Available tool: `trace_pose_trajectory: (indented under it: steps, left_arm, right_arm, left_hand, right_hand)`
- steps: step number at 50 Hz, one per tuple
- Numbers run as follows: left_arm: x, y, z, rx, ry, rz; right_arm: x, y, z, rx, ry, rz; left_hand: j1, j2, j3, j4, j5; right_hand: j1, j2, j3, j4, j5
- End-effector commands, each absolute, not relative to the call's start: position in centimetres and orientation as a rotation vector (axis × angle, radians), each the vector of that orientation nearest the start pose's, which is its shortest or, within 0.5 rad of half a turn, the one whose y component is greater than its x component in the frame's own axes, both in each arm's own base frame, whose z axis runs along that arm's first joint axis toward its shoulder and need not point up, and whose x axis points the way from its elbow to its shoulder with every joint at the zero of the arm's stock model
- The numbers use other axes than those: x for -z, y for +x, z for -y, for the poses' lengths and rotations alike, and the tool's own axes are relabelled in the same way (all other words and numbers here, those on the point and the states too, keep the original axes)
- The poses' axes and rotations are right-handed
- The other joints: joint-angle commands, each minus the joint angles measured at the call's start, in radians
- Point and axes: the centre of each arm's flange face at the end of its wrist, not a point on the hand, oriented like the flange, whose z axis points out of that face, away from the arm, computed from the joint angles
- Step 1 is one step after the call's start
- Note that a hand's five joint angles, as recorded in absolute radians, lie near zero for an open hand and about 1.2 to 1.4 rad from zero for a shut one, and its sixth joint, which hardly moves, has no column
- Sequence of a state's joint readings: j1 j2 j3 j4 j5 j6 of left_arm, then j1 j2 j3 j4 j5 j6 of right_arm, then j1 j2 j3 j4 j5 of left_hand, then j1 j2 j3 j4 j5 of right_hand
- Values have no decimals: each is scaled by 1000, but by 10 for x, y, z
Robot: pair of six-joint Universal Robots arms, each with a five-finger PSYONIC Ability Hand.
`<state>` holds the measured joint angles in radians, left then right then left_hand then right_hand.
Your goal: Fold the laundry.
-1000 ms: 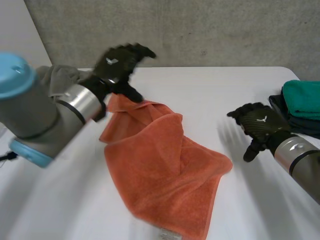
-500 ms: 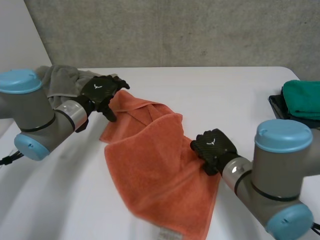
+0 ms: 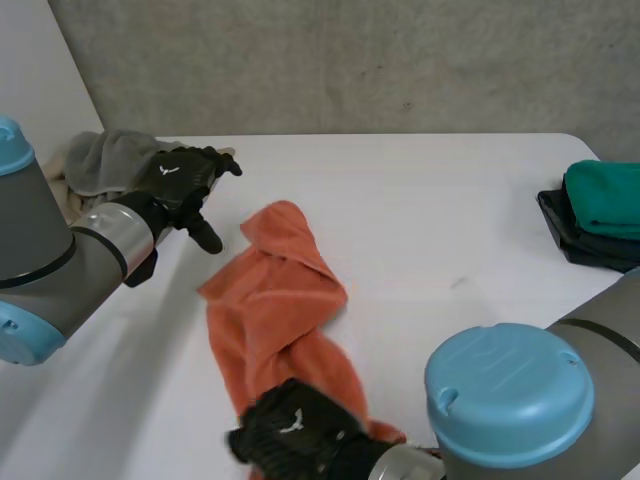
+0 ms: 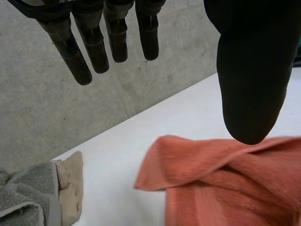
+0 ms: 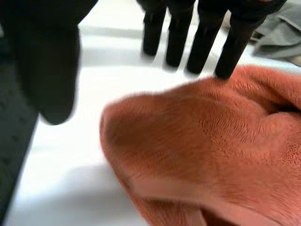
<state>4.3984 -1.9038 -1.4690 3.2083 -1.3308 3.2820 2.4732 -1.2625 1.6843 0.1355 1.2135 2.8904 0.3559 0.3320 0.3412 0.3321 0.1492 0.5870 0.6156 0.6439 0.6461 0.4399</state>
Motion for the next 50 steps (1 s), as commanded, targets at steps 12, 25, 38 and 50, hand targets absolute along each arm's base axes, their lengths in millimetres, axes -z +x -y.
trace_pose_trajectory:
  steps: [12,25,38,50]
  left_arm:
    - [-199,-257,259,1853,948,-2765]
    - [-155,-270,244,1681,1045,-2873]
    - [-163,-289,255,1795,1077,-2765]
    - [-258,-275,220,2169,1078,-2488]
  right_arm:
    - [-229,293,207,1554,-1188,-2063]
    - [-205,287,227,1509,-1226,-2146]
    - [-192,290,260,1563,-1267,-2131]
    - [-201,343,296,1707,-1609,-1567]
  left_hand:
    - [19,43,34,43,51]
    - [113,137,128,137,145]
    - [1040,1064,1055,1064,1072]
    - [1040,1064,1055,1064,1072]
  right_hand:
    - [-412,-441,-469,-472,-440]
    - [-412,-441,-469,-472,-440]
    - [-412,-441,-469,-472,-440]
    - [-412,-441,-469,-472,-440]
